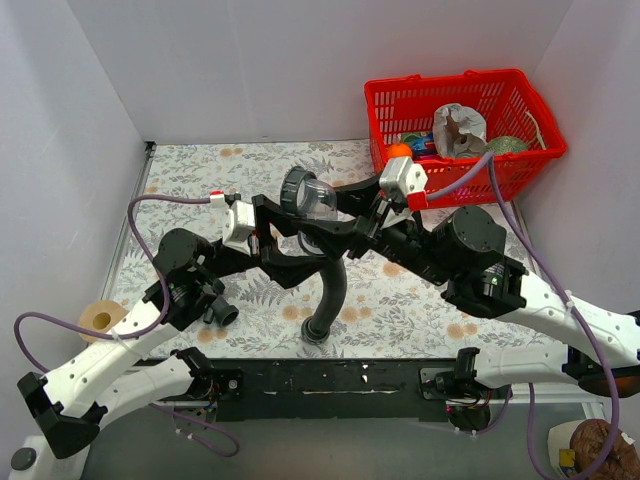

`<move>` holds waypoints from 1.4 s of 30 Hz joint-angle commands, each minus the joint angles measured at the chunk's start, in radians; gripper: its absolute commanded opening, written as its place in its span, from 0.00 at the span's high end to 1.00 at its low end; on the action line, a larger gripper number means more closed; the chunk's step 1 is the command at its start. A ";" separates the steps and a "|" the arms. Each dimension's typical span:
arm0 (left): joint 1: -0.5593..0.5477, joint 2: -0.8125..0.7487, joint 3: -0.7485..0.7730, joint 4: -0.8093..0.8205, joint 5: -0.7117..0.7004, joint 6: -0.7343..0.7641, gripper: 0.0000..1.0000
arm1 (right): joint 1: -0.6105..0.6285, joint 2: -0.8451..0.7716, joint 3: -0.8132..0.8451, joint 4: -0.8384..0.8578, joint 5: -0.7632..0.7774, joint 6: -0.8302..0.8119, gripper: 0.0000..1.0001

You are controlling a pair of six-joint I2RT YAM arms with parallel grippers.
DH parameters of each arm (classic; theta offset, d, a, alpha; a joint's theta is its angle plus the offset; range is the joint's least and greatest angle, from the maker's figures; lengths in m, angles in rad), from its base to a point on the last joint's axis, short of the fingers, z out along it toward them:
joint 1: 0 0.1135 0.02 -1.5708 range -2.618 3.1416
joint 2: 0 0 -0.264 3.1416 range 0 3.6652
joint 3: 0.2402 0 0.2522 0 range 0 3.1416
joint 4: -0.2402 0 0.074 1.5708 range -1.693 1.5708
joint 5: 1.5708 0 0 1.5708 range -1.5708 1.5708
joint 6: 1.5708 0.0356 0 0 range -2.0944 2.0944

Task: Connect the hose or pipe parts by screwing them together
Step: Install the adaptor on the pipeline.

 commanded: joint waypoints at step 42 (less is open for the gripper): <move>-0.001 -0.043 0.164 0.046 -0.189 0.136 1.00 | 0.297 0.095 -0.215 0.116 0.714 -0.164 0.99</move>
